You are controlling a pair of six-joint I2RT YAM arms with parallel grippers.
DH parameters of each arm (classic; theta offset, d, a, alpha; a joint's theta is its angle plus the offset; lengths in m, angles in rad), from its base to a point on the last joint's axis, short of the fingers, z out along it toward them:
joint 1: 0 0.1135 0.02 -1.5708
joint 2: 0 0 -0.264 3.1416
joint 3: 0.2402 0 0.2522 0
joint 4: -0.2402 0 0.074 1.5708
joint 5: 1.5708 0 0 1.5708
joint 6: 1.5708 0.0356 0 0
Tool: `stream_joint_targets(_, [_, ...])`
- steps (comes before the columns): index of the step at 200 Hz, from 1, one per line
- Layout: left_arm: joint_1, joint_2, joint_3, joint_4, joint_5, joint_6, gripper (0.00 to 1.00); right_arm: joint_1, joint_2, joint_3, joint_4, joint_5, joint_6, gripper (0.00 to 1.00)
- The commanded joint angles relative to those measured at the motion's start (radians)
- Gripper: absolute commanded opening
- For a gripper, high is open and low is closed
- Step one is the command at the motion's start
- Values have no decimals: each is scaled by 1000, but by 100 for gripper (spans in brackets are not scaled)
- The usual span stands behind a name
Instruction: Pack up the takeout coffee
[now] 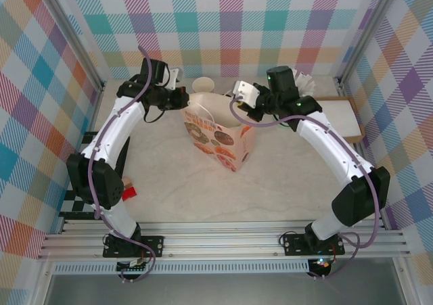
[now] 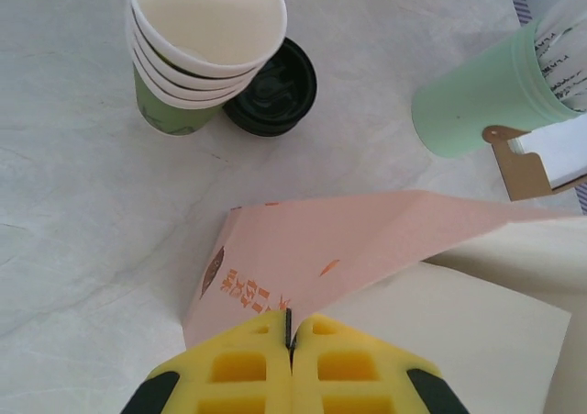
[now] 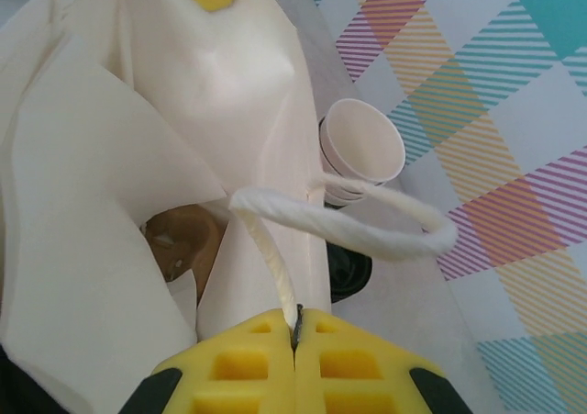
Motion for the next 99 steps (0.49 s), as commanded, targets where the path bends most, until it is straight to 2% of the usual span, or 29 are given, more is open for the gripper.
stream_joint_targets(1, [12, -37, -36, 22, -37, -15, 0, -46, -15, -27, 43, -52, 156, 8])
stream_joint_targets(51, [12, -42, -44, 51, 20, -4, 0, -118, -7, -41, 23, -143, 450, 20])
stream_joint_targets(78, [13, -42, -39, 60, 69, 10, 0, -129, -19, -57, 67, -129, 607, 19])
stream_joint_targets(99, [10, -39, -35, 62, 114, 20, 0, -129, 13, -13, 19, -154, 686, 20])
